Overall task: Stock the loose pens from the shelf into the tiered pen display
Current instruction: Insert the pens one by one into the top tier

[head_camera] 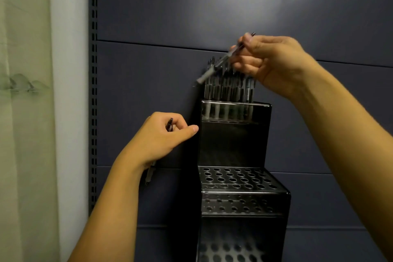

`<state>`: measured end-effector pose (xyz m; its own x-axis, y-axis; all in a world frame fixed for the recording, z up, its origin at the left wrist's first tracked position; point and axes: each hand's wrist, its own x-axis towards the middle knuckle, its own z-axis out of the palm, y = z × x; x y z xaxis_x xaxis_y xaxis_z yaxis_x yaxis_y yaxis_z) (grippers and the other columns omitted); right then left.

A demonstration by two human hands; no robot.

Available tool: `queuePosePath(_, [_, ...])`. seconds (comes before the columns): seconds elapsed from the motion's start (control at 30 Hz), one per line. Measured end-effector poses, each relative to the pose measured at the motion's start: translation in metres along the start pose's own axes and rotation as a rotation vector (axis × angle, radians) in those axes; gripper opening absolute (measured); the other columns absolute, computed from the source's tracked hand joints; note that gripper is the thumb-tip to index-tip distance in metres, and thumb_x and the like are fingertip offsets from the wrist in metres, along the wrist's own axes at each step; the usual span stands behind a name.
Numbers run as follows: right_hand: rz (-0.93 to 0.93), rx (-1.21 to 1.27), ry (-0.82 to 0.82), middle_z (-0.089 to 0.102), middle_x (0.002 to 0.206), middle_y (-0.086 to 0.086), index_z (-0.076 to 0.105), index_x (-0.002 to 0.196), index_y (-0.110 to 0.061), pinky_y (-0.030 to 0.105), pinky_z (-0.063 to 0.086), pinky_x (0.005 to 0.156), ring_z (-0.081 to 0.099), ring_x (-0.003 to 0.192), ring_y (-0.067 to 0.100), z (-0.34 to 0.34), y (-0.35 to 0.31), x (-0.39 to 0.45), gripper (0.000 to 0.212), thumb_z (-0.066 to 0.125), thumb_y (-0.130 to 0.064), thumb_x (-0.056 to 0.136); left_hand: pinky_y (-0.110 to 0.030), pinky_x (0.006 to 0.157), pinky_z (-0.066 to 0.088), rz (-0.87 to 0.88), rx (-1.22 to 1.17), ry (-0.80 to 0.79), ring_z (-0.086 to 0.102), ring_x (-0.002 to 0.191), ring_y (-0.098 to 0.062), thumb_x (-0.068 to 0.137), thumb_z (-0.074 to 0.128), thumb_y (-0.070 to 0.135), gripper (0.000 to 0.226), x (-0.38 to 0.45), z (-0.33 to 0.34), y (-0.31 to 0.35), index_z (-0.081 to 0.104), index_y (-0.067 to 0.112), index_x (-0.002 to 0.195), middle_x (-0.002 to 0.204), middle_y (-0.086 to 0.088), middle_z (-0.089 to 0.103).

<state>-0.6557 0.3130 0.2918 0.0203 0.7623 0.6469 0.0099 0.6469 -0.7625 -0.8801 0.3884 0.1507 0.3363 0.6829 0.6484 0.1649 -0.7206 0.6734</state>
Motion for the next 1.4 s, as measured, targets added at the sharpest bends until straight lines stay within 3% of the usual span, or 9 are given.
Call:
queuePosePath(0.1, [-0.074, -0.042, 0.082, 0.068, 0.077, 0.008, 0.069, 0.094, -0.004, 0.026, 0.060, 0.074, 0.065, 0.063, 0.014, -0.014, -0.010, 0.005, 0.016, 0.063, -0.017, 0.099, -0.019, 0.046, 0.031, -0.004, 0.005, 0.001, 0.033, 0.047, -0.007, 0.090, 0.075, 0.034, 0.034, 0.001, 0.002, -0.001, 0.063, 0.008, 0.070, 0.052, 0.005, 0.040])
queuePosePath(0.37, [-0.227, -0.481, 0.224, 0.067, 0.086, 0.019, 0.069, 0.109, 0.008, 0.030, 0.059, 0.074, 0.060, 0.065, 0.016, -0.031, -0.015, 0.013, 0.021, 0.064, -0.009, 0.098, -0.018, 0.047, 0.032, -0.010, 0.017, 0.010, 0.035, 0.047, -0.007, 0.091, 0.073, 0.035, 0.036, 0.003, 0.004, -0.003, 0.063, 0.007, 0.071, 0.052, 0.005, 0.042])
queuePosePath(0.5, [-0.221, -0.559, 0.211, 0.068, 0.084, 0.016, 0.071, 0.104, 0.003, 0.029, 0.061, 0.072, 0.062, 0.061, 0.013, -0.032, -0.009, 0.016, 0.017, 0.066, -0.011, 0.097, -0.020, 0.048, 0.033, 0.000, 0.024, 0.006, 0.035, 0.048, -0.007, 0.091, 0.072, 0.036, 0.036, 0.002, 0.004, -0.003, 0.063, 0.007, 0.071, 0.053, 0.004, 0.042])
queuePosePath(0.7, [-0.148, -0.617, 0.164, 0.064, 0.074, 0.011, 0.070, 0.099, 0.004, 0.030, 0.060, 0.069, 0.062, 0.058, 0.012, -0.030, 0.003, 0.017, 0.015, 0.071, -0.010, 0.093, -0.020, 0.046, 0.031, -0.004, 0.011, 0.001, 0.034, 0.046, -0.008, 0.092, 0.072, 0.035, 0.036, 0.002, 0.003, -0.004, 0.062, 0.006, 0.073, 0.052, 0.004, 0.042])
queuePosePath(0.83, [-0.035, -0.666, 0.079, 0.069, 0.074, 0.011, 0.072, 0.091, -0.004, 0.030, 0.063, 0.071, 0.067, 0.064, 0.016, -0.029, 0.011, 0.012, 0.011, 0.073, -0.015, 0.091, -0.019, 0.046, 0.031, 0.000, 0.009, 0.004, 0.034, 0.046, -0.008, 0.091, 0.072, 0.036, 0.036, 0.003, 0.003, -0.004, 0.062, 0.007, 0.072, 0.052, 0.003, 0.042])
queuePosePath(1.0, [0.010, -0.724, 0.155, 0.073, 0.075, 0.012, 0.073, 0.086, -0.004, 0.032, 0.064, 0.068, 0.074, 0.067, 0.021, -0.029, 0.007, 0.011, 0.019, 0.076, -0.023, 0.089, -0.018, 0.044, 0.030, -0.008, -0.006, 0.009, 0.033, 0.044, -0.007, 0.092, 0.072, 0.035, 0.036, 0.004, 0.004, -0.005, 0.062, 0.006, 0.073, 0.052, 0.004, 0.041])
queuePosePath(1.17, [0.097, -0.839, 0.136, 0.076, 0.079, 0.014, 0.072, 0.091, -0.001, 0.024, 0.061, 0.059, 0.076, 0.067, 0.020, -0.024, 0.009, 0.005, 0.027, 0.076, -0.027, 0.087, -0.015, 0.042, 0.030, -0.001, -0.019, 0.030, 0.033, 0.042, -0.004, 0.093, 0.071, 0.030, 0.034, 0.004, 0.006, -0.004, 0.061, 0.007, 0.070, 0.048, 0.009, 0.040])
queuePosePath(1.4, [0.080, -1.025, 0.139, 0.075, 0.075, 0.012, 0.074, 0.087, -0.001, 0.026, 0.062, 0.064, 0.075, 0.066, 0.020, -0.023, 0.004, -0.008, 0.033, 0.081, -0.033, 0.081, -0.017, 0.043, 0.028, -0.031, -0.040, 0.032, 0.031, 0.044, -0.005, 0.093, 0.071, 0.031, 0.033, -0.002, 0.009, 0.006, 0.061, 0.009, 0.071, 0.050, 0.008, 0.039])
